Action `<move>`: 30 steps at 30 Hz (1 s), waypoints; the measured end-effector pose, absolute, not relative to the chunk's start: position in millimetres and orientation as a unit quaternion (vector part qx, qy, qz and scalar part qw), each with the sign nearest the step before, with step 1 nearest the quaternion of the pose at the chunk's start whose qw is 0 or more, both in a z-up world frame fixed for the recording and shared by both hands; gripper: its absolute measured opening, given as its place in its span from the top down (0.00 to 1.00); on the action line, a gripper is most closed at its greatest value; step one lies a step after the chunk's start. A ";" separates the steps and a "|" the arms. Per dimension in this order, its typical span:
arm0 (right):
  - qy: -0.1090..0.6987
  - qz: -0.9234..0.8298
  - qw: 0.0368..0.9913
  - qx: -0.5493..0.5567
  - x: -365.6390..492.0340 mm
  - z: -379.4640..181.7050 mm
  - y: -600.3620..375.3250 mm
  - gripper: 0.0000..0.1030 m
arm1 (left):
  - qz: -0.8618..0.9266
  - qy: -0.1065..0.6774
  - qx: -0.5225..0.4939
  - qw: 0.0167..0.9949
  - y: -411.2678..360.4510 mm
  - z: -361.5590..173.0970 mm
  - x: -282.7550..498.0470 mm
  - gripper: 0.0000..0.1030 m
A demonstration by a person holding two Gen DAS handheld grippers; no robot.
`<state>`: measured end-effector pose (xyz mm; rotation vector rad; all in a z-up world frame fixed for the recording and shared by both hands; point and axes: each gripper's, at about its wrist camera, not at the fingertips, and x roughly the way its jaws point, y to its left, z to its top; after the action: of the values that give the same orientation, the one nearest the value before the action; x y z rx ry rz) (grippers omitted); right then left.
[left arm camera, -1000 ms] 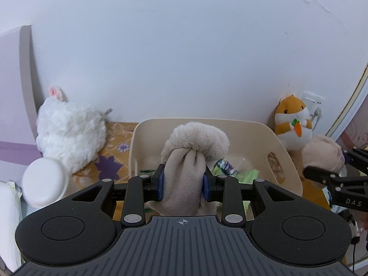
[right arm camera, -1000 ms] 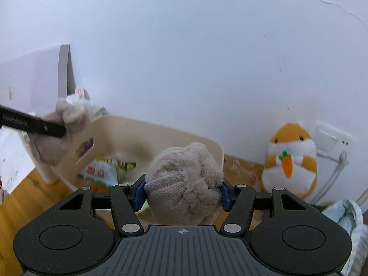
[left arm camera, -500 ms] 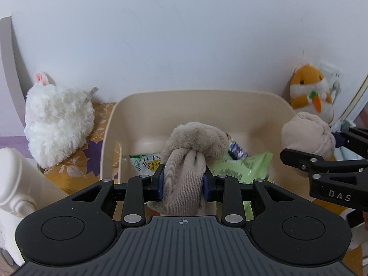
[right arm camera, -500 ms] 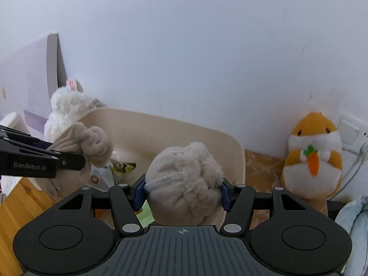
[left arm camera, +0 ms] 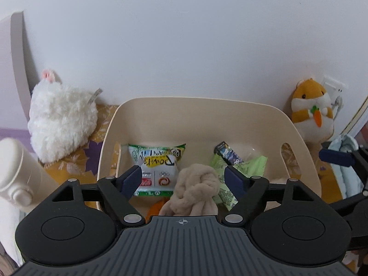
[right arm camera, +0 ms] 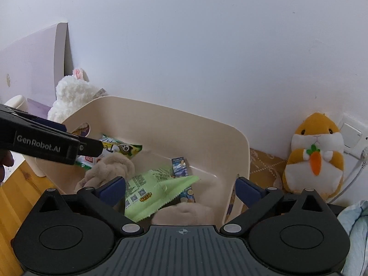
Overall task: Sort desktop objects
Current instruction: 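Open both grippers over the basket and move back toward the table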
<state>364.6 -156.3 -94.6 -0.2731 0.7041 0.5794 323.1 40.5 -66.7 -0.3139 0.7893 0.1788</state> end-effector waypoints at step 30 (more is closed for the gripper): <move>0.400 0.219 0.888 -0.057 222.1 -131.7 -204.3 0.00 | 0.012 0.488 -0.054 0.871 69.0 -117.0 182.6 0.21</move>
<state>222.1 -204.3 -131.7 -0.1180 0.8318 0.4556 182.6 69.0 -117.0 -0.1122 1.0210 0.0250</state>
